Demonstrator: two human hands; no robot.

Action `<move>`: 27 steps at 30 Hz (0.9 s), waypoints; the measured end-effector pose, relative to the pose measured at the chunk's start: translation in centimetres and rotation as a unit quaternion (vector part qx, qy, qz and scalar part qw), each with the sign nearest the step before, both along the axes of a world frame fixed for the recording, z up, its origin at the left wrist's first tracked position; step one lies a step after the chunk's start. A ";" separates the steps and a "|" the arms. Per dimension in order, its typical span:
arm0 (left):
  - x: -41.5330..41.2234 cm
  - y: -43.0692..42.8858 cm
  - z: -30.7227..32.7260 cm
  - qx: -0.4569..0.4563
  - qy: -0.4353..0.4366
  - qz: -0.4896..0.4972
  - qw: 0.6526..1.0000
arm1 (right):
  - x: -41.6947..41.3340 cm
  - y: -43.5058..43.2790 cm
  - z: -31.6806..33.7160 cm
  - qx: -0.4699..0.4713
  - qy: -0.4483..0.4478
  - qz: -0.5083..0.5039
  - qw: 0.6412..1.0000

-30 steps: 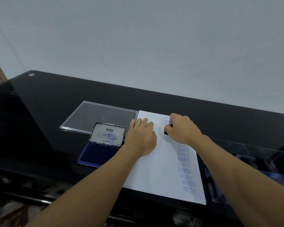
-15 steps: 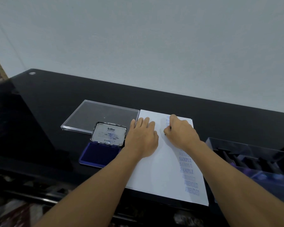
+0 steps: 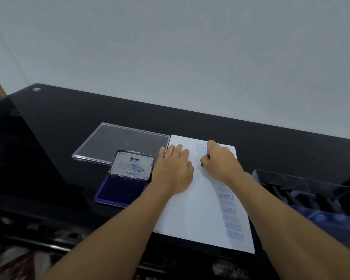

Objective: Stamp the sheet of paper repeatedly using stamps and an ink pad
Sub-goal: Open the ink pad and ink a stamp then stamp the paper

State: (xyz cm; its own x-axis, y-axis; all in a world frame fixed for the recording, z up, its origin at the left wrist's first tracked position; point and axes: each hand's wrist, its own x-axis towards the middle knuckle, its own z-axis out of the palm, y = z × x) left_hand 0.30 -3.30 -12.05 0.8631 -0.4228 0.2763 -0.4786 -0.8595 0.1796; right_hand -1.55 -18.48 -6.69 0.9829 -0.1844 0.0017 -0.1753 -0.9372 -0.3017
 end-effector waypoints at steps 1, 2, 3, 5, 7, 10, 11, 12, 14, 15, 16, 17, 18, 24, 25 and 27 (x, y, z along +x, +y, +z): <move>0.0 0.0 0.0 0.000 0.000 0.000 1.000 | -0.1 0.0 0.0 0.000 -0.002 -0.001 1.000; 0.0 0.0 0.0 -0.001 0.000 -0.001 1.000 | -0.1 0.0 -0.1 -0.001 -0.004 -0.001 1.000; -0.1 -0.1 0.1 -0.002 0.000 -0.002 1.000 | -0.2 0.0 -0.2 -0.004 -0.007 -0.003 1.000; -0.1 -0.1 0.1 0.000 0.003 -0.001 1.000 | -0.3 0.0 -0.3 -0.006 -0.014 -0.003 1.000; -0.1 -0.1 0.2 0.005 0.003 0.001 1.000 | -0.4 0.0 -0.3 -0.009 -0.013 -0.002 1.000; -0.1 -0.1 0.3 0.005 0.005 0.001 1.000 | -0.2 0.0 -0.1 -0.004 0.001 0.001 1.000; -0.1 -0.1 0.3 0.006 0.005 0.002 1.000 | -0.2 0.0 0.0 -0.002 0.005 0.000 1.000; -0.1 -0.1 0.3 0.007 0.004 0.001 1.000 | -0.1 0.1 0.1 -0.001 0.008 0.000 1.000; -0.1 0.0 0.3 0.009 0.007 -0.001 1.000 | -0.1 0.1 0.2 -0.002 0.013 -0.001 1.000; -0.1 0.0 0.3 0.009 0.008 -0.002 1.000 | -0.1 0.0 0.3 0.000 0.015 0.000 1.000; 0.0 0.0 0.3 0.009 0.009 -0.003 1.000 | -0.1 0.0 0.4 0.003 0.017 0.001 1.000; 0.0 0.0 0.3 0.010 0.010 -0.002 1.000 | -0.1 -0.2 0.6 0.006 0.021 0.002 1.000; 0.0 0.0 0.3 0.010 0.012 -0.002 1.000 | -0.1 -0.3 0.9 0.007 0.029 0.003 1.000; 0.0 0.0 0.8 -0.022 0.039 -0.007 0.999 | -0.6 -1.0 2.8 0.033 -0.012 -0.015 0.999; 0.0 0.0 1.0 -0.030 0.042 -0.010 0.999 | -0.8 -1.1 3.3 0.038 -0.017 -0.014 0.999; 0.1 0.0 1.4 -0.052 0.051 -0.017 0.997 | -1.0 -1.3 4.2 0.040 -0.025 -0.011 0.999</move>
State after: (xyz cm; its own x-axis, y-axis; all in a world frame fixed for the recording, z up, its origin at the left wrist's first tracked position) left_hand 0.36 -3.26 -10.64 0.8746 -0.4259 0.2315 -0.4817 -0.8176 0.3155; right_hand -2.58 -19.77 -2.49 0.9776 -0.2078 0.0344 -0.1791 -0.9058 -0.3840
